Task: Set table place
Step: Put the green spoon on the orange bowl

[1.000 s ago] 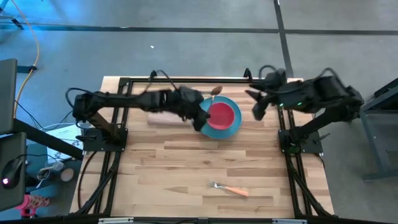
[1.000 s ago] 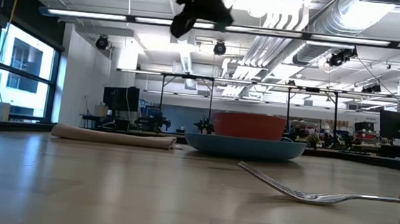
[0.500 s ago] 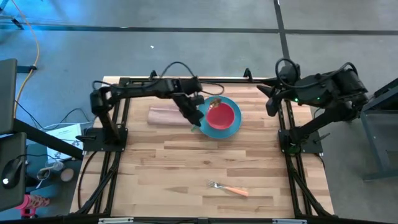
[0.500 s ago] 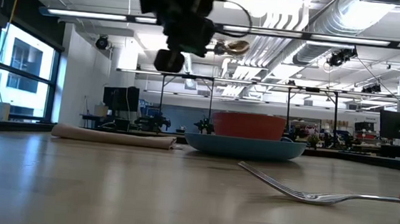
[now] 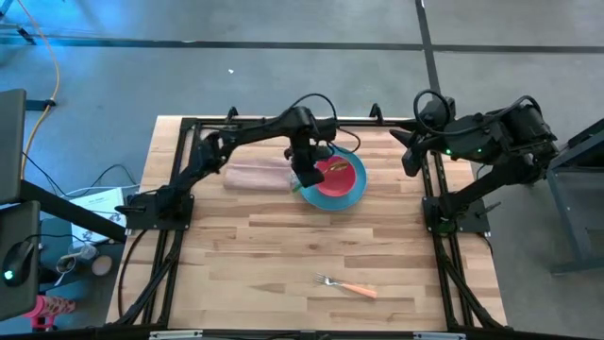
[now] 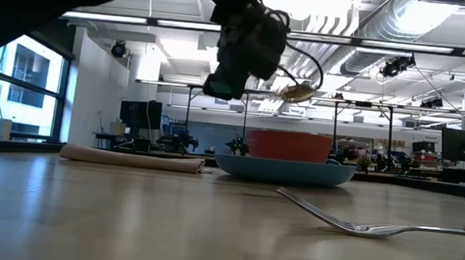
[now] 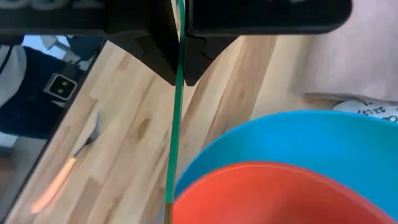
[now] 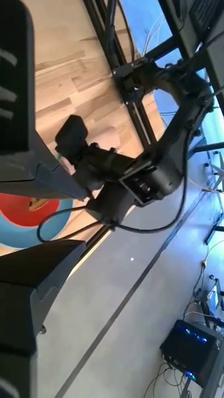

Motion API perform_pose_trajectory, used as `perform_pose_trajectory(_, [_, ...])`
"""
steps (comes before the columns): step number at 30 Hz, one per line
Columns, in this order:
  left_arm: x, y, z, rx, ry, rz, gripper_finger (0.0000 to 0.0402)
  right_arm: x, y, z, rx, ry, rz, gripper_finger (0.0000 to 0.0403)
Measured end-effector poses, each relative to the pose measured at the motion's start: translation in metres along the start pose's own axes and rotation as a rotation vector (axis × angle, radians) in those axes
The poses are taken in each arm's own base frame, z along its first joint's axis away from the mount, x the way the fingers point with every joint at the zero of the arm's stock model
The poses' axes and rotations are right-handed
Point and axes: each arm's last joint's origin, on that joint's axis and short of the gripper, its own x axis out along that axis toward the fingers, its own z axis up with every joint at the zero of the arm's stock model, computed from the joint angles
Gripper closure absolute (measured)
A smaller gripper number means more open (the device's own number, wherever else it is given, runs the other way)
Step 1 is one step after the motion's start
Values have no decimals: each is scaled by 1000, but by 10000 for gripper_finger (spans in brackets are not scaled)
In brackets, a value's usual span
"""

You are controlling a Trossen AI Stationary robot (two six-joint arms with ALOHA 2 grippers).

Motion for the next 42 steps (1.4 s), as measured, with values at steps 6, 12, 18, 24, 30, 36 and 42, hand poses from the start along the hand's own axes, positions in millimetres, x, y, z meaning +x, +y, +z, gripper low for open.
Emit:
perform_pose_trajectory(6, [18,6,7,-19,45,24,401,0,0,-1,-10,6,-5,295])
perform_pose_trajectory(12, [35,21,14,-56,86,95,401,0,-1,-1,-15,9,-7,295])
perform_pose_trajectory(18, [36,23,15,-67,86,98,401,0,-1,-2,-23,16,-10,295])
perform_pose_trajectory(24, [36,24,15,-69,85,132,401,0,-1,-2,-25,16,-10,295])
perform_pose_trajectory(30, [36,25,16,-70,80,161,401,0,-1,-2,-25,17,-10,295])
perform_pose_trajectory(36, [36,25,16,-72,79,161,401,0,-1,-2,-25,17,-9,295])
perform_pose_trajectory(42, [36,25,17,-69,70,160,387,0,-1,-2,-25,17,-9,295])
